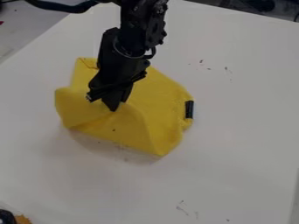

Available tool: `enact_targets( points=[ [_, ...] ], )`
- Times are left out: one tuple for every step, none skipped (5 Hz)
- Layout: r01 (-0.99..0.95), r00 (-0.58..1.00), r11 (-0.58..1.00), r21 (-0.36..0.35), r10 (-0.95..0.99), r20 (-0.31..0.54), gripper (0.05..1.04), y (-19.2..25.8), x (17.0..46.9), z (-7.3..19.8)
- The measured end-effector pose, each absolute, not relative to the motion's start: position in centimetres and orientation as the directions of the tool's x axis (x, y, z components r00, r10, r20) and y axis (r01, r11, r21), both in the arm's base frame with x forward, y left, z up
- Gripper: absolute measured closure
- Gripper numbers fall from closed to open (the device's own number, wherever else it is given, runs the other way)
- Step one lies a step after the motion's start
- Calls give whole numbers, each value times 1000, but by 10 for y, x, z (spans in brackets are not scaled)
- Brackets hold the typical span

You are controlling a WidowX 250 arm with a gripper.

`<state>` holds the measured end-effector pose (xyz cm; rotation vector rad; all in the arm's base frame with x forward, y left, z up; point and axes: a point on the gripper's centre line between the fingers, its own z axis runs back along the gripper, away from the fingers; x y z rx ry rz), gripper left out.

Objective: Unfold the cloth from top to bottom

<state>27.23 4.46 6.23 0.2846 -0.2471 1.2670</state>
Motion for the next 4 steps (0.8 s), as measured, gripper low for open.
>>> enact_targets(
  points=[
    [-977, 209, 210, 34, 915, 345, 1022, 45, 259, 53],
    [-982, 176, 189, -5, 922, 346, 1022, 45, 249, 55],
    [-989, 140, 151, -7, 933, 331, 1000, 49, 232, 53],
    [-983, 171, 181, -6, 936, 309, 843, 46, 213, 55]
  ],
)
